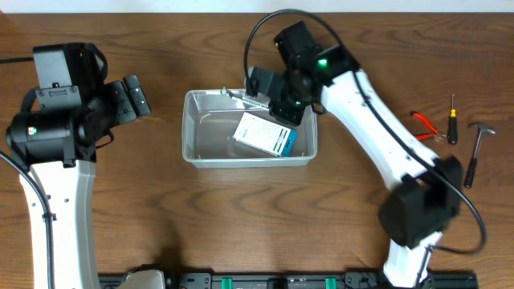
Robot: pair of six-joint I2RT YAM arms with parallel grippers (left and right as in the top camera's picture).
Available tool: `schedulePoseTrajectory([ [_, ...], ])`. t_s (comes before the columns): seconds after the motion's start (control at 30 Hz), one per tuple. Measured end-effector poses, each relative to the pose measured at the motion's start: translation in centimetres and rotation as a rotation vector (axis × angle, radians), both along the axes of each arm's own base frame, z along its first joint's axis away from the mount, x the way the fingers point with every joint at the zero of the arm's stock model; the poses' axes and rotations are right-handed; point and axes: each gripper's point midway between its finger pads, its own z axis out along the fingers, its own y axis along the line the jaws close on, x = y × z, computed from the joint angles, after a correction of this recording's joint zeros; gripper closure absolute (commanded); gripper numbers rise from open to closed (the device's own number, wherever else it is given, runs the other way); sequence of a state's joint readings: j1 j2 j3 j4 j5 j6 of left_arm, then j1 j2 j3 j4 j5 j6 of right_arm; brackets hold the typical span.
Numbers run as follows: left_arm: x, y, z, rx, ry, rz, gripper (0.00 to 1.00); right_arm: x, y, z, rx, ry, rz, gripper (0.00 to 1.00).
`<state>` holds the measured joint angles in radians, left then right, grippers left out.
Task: Pack container
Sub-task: 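Carry the wrench with the right gripper and drop it in the container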
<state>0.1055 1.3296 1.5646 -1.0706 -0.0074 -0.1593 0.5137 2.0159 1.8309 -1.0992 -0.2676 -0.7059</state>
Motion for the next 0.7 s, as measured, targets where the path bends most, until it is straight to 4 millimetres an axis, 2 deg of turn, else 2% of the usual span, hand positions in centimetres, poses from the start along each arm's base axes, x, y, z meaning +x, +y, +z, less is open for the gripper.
schedulePoseTrajectory([
  [0.17,0.0,0.0,0.0,0.0,0.0,0.0,0.02,0.1,-0.3,-5.7,-0.063,0.102,0.021,0.98],
  [0.2,0.0,0.0,0.0,0.0,0.0,0.0,0.02,0.0,-0.5,-6.8,-0.077,0.125,0.023,0.95],
  [0.23,0.0,0.0,0.0,0.0,0.0,0.0,0.02,-0.1,-0.6,-7.4,-0.084,0.136,0.024,0.87],
  [0.27,0.0,0.0,0.0,0.0,0.0,0.0,0.02,-0.2,-0.6,-8.0,-0.091,0.149,0.024,0.57],
  [0.3,0.0,0.0,0.0,0.0,0.0,0.0,0.02,-0.2,-0.7,-8.5,-0.096,0.157,0.024,0.01],
  [0.4,0.0,0.0,0.0,0.0,0.0,0.0,0.02,-0.1,-0.8,-8.7,-0.104,0.154,0.024,0.01],
  [0.53,0.0,0.0,0.0,0.0,0.0,0.0,0.02,1.0,-1.4,-7.5,-0.136,0.104,-0.033,0.01],
  [0.6,0.0,0.0,0.0,0.0,0.0,0.0,0.02,2.1,-2.0,-5.9,-0.145,0.056,-0.102,0.01],
  [0.67,0.0,0.0,0.0,0.0,0.0,0.0,0.02,3.9,-3.0,-3.1,-0.139,-0.026,-0.213,0.01],
  [0.7,0.0,0.0,0.0,0.0,0.0,0.0,0.02,5.1,-4.0,-1.0,-0.127,-0.084,-0.309,0.01],
])
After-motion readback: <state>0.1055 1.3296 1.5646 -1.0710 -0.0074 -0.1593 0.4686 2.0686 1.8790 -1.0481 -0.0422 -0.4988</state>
